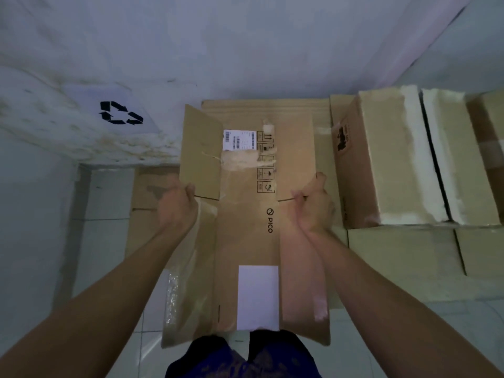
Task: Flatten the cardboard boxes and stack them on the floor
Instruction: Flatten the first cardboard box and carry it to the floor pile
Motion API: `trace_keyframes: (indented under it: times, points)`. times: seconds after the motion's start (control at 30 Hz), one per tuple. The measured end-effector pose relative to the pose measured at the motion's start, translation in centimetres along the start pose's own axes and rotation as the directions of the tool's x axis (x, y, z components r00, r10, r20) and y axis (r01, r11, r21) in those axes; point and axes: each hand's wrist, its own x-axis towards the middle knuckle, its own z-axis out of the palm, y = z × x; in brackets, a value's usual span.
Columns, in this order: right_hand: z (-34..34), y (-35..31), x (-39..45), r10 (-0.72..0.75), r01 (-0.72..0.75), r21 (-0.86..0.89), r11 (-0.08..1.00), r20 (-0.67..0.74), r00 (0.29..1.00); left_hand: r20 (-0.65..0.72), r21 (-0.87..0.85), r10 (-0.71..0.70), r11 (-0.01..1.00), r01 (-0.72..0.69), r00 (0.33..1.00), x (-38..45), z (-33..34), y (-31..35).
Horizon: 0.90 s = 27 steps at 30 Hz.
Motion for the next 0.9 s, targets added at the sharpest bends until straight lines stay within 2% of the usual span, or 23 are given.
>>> trace_keyframes:
  times: [0.13, 0.23, 0.3, 0.4, 0.47, 0.7, 0.9]
  points:
    - [-1.0, -2.3, -2.3, -0.052, 0.054, 0.038, 0.998, -0.05, 0.997, -0.053, -0.131, -0.006, 0.991, -0.001, 0.999, -1.6, -2.7, -0.9]
    - [-1.8, -4.0, -2.0, -0.027, 0.029, 0.042, 0.999, -0.044, 0.999, -0.081, -0.154, -0.026, 0.988, 0.013, 0.996, -0.9, -3.7, -1.6]
    - [-1.5, -9.6, -9.3, -0.124, 0.131, 0.09, 0.987, -0.083, 0.989, -0.145, -0.188, 0.047, 0.979, -0.074, 0.988, -2.5, -9.5, -8.8]
    - [-1.4, -11.5, -9.6, -0.102, 0.11, 0.093, 0.99, -0.078, 0.992, -0.176, -0.181, 0.072, 0.978, -0.104, 0.982, -1.8, -10.2, -10.0]
    - [-0.9, -13.4, -12.8, -0.108, 0.115, 0.074, 0.991, -0.093, 0.99, -0.186, -0.194, 0.074, 0.975, -0.11, 0.98, -2.7, -12.5, -12.3]
    - [2.8, -22.7, -24.2, -0.209, 0.225, 0.17, 0.959, -0.105, 0.972, -0.282, -0.212, -0.001, 0.975, -0.061, 0.96, -3.8, -20.3, -23.8]
    - [7.0, -27.6, -28.0, -0.236, 0.252, 0.27, 0.929, -0.091, 0.967, -0.304, -0.199, -0.052, 0.98, -0.01, 0.951, -1.6, -22.5, -29.7]
